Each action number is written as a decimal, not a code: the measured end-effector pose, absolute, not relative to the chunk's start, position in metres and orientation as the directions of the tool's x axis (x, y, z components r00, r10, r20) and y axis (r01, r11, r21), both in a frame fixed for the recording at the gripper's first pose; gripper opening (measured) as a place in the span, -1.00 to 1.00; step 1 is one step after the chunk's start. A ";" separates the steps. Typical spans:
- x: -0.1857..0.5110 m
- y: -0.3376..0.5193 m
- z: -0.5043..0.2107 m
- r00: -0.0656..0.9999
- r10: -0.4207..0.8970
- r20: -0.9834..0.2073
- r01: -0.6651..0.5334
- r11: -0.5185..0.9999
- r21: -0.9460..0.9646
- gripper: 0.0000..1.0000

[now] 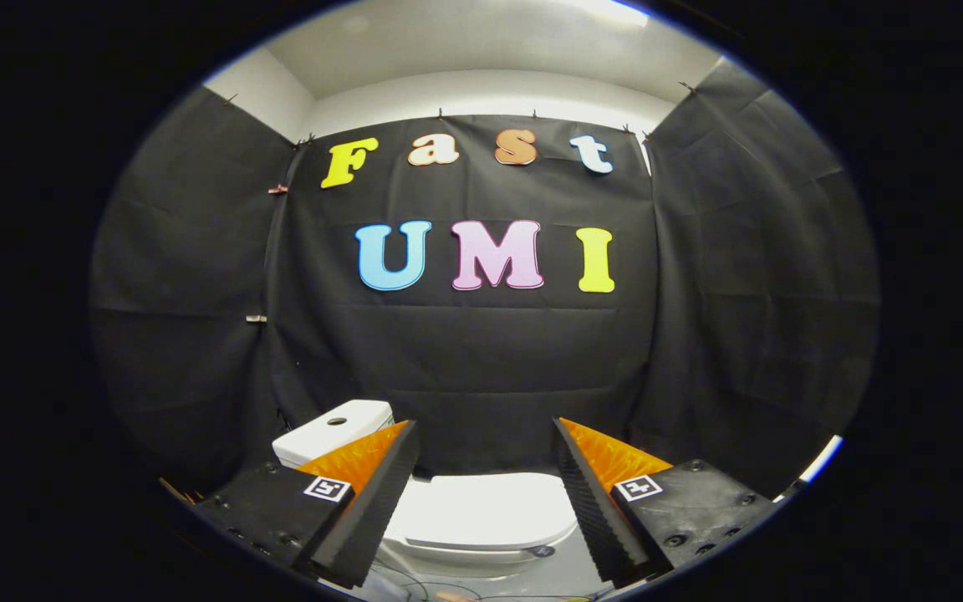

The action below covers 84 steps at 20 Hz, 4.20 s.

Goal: Open the toilet lid.

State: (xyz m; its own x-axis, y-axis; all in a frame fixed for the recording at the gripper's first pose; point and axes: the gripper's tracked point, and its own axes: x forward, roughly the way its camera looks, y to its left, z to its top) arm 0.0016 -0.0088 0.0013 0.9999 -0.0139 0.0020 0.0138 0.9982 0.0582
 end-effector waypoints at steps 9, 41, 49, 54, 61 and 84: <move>0.040 -0.060 -0.083 0.986 -0.032 -0.166 0.068 0.974 0.217 0.98; 0.122 -0.152 -0.490 0.713 0.171 -0.680 0.460 0.618 0.638 0.55; 0.131 -0.147 -0.497 0.717 0.212 -0.665 0.462 0.569 0.680 -0.15; 0.133 -0.149 -0.489 0.763 0.152 -0.628 0.466 0.545 0.697 -0.39; 0.134 -0.142 -0.485 0.738 0.130 -0.662 0.435 0.658 0.614 -0.77; 0.147 -0.027 -0.269 0.852 -0.022 -0.523 0.140 0.972 0.187 -0.82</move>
State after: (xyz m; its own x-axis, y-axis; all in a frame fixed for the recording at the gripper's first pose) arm 0.1473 -0.0274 -0.2685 0.8522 -0.0217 -0.5228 0.1396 0.9723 0.1873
